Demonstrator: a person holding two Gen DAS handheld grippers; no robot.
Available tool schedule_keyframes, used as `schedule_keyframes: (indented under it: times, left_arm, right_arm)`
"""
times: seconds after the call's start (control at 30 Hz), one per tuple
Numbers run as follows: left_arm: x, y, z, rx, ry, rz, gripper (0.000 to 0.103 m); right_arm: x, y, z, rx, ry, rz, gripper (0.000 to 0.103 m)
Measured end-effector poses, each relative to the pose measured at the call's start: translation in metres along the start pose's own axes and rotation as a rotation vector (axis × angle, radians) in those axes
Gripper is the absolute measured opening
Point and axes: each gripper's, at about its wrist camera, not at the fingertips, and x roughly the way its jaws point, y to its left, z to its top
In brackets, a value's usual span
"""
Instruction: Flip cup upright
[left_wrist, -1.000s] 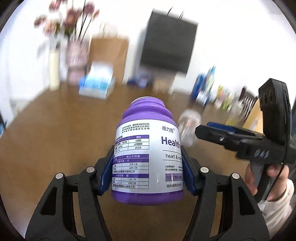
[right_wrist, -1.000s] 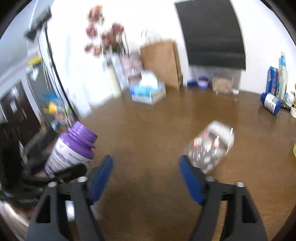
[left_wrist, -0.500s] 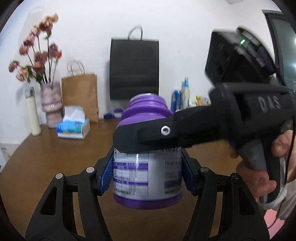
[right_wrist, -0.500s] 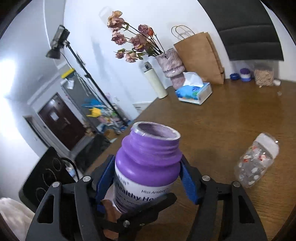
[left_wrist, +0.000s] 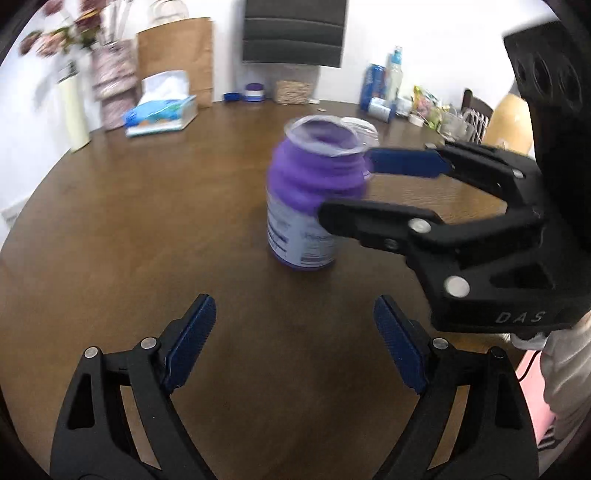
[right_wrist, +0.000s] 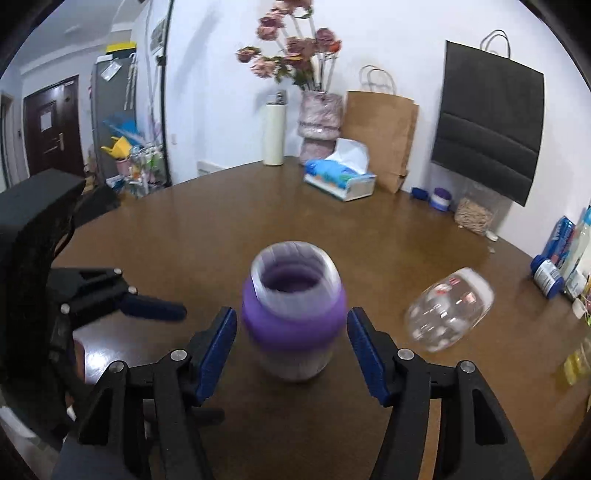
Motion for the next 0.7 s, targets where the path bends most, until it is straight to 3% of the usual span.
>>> schedule_keyframes:
  times: [0.2,0.4,0.57,0.7]
  left_arm:
    - [-0.011,0.003,-0.008,0.016,-0.086,0.079,0.087]
    - [-0.004,0.002,-0.001,0.007,-0.071,0.071,0.087]
    - [-0.006,-0.001,-0.005,0.003,-0.086,0.1,0.087]
    - [-0.016,0.001,-0.013,-0.019,-0.124,0.188,0.096]
  right_arm:
    - [0.005,0.014,-0.012,-0.01,0.012,-0.007,0.062]
    - [0.0,0.011,-0.016,0.036,0.003,0.008,0.062]
    - [-0.009,0.01,-0.022,0.058,0.016,-0.034,0.063]
    - [-0.022,0.0,-0.037,0.146,0.022,-0.095,0.082]
